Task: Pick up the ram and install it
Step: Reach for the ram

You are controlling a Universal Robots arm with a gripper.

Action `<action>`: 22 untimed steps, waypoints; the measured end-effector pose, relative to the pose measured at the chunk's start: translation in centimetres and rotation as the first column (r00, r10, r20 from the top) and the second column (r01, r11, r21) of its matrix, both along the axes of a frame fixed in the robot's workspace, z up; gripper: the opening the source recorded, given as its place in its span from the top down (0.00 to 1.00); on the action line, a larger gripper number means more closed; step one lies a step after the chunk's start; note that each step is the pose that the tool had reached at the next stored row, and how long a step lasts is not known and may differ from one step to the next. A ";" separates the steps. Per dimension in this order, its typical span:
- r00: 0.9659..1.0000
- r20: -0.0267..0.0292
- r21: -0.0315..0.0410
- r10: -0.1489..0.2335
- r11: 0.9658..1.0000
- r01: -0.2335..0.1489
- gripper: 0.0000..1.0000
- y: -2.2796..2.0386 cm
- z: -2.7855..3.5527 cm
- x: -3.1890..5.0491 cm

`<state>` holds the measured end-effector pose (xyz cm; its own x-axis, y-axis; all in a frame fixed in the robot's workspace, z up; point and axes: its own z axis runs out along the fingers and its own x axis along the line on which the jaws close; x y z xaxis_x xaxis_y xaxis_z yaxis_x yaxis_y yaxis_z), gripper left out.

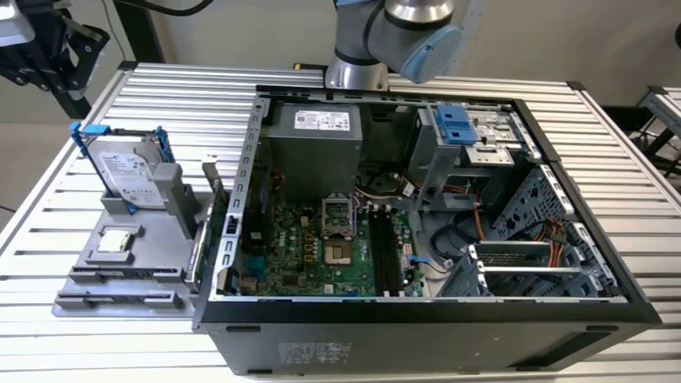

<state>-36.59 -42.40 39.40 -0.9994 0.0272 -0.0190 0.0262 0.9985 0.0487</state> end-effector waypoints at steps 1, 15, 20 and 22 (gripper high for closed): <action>1.000 0.000 0.000 0.001 1.000 -0.001 1.00 -0.16 0.00 0.00; 0.999 0.000 0.000 0.039 0.999 -0.039 1.00 -1.81 0.00 -0.10; 0.999 0.000 0.000 0.039 0.999 -0.039 1.00 -2.81 0.00 -0.15; 0.999 0.000 0.000 0.039 0.999 -0.039 1.00 -3.26 0.00 -0.17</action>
